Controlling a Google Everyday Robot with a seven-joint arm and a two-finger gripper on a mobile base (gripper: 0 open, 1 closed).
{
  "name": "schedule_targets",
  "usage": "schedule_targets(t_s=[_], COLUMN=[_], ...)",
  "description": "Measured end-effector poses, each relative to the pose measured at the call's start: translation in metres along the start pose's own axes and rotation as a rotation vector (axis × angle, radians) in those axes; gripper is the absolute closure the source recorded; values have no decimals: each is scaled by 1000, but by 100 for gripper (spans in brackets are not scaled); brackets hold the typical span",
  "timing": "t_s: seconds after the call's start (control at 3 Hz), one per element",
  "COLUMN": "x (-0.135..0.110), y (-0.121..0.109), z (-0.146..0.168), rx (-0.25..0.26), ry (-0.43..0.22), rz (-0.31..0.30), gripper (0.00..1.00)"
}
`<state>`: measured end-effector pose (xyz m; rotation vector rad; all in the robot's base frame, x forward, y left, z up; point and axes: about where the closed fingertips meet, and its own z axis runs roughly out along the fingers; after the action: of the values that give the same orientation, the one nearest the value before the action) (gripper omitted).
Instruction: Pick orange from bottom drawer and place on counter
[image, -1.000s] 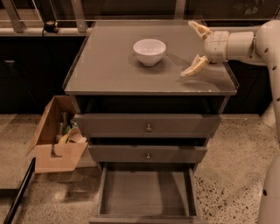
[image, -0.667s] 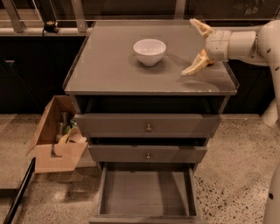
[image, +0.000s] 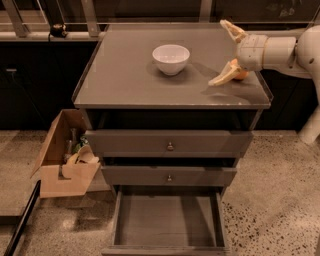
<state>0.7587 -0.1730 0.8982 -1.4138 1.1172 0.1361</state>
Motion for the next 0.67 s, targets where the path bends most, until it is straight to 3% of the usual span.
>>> schedule_targets(t_s=[0.67], x=[-46], y=[-17], z=[-8], rx=[11], ry=[33], rz=[-90], gripper=[0])
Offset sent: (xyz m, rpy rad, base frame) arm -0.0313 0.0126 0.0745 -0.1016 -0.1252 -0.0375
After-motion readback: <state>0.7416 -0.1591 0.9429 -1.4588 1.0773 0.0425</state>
